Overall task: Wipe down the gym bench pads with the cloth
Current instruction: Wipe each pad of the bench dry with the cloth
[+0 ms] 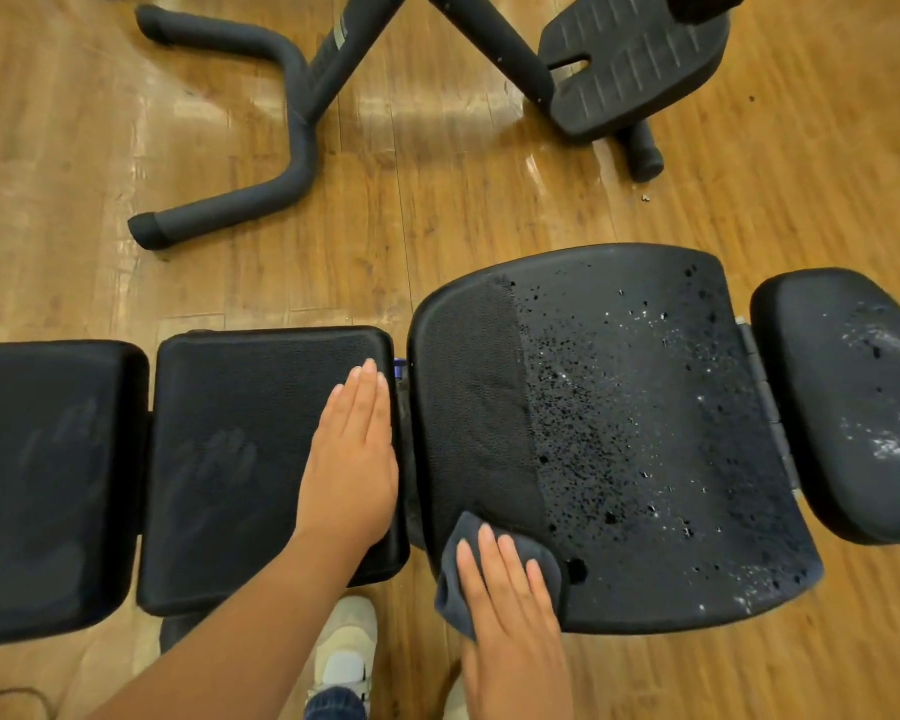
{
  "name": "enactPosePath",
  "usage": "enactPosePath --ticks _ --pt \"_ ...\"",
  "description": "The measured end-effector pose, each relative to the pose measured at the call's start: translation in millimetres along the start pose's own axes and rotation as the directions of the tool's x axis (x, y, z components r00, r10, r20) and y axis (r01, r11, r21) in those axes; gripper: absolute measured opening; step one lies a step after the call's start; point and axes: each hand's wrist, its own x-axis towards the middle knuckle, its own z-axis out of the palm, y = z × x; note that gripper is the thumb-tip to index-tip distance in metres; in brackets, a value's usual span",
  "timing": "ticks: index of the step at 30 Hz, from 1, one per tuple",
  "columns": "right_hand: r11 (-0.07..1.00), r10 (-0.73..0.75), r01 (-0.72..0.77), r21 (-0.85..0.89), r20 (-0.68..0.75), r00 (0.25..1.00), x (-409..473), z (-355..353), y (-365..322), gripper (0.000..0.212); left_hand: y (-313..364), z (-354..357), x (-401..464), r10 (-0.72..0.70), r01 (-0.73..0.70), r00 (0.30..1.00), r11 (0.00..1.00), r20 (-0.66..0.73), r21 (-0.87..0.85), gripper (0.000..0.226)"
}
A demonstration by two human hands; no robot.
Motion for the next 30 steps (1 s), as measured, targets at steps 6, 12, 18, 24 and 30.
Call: enactPosePath --ticks 6,12,18,24,30 --pt "0.995 0.093 -0.093 0.023 0.003 0.996 81 -20 6 0.056 1 -1 1 -0.001 0.001 1.000 1.000 -0.003 -0.026 0.052" --pt "1.000 -0.009 0.009 -0.003 0.023 1.000 218 -49 25 0.051 1 -1 1 0.000 0.000 1.000 1.000 -0.004 -0.011 0.054" --pt "0.985 -0.168 0.170 -0.014 0.115 0.979 257 -61 46 0.051 0 0 1 0.000 0.000 1.000 1.000 0.014 0.010 0.053" --pt "0.976 -0.216 0.218 -0.007 0.119 0.969 201 -59 49 0.054 0 1 1 -0.003 0.002 1.000 1.000 0.019 0.015 0.052" --pt "0.950 -0.291 0.311 -0.038 0.265 0.919 43 -49 66 0.062 0 0 1 -0.005 0.004 1.000 1.000 0.024 0.020 0.051"
